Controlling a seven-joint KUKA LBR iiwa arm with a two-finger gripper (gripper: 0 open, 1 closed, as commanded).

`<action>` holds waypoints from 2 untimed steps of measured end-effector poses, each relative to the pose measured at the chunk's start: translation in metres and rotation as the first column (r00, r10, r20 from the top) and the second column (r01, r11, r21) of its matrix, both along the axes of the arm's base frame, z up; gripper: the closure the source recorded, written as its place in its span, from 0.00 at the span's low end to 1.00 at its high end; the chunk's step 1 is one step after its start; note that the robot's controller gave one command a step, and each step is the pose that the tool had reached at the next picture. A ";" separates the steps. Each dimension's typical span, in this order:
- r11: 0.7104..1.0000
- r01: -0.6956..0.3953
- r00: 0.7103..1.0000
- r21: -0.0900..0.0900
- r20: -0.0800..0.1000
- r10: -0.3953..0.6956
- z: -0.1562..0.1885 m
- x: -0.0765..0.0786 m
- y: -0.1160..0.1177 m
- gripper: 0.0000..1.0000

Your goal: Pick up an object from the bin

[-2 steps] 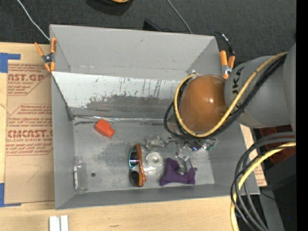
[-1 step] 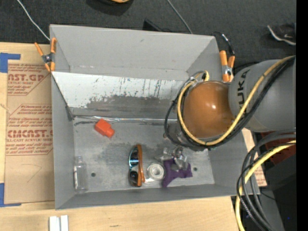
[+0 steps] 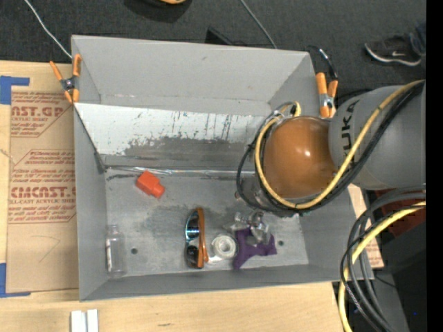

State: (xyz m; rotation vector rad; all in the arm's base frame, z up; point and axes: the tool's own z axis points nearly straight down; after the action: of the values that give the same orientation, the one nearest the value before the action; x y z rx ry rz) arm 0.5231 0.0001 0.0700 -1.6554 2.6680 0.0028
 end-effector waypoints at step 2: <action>0.999 0.040 0.999 0.003 0.002 -0.040 0.117 0.006 0.005 1.00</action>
Offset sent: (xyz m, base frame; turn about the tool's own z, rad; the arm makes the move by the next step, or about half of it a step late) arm 0.0197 0.0055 0.0865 0.0575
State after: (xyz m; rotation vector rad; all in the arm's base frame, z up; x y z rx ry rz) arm 0.5295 0.0046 0.1868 -1.6003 2.6977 0.0044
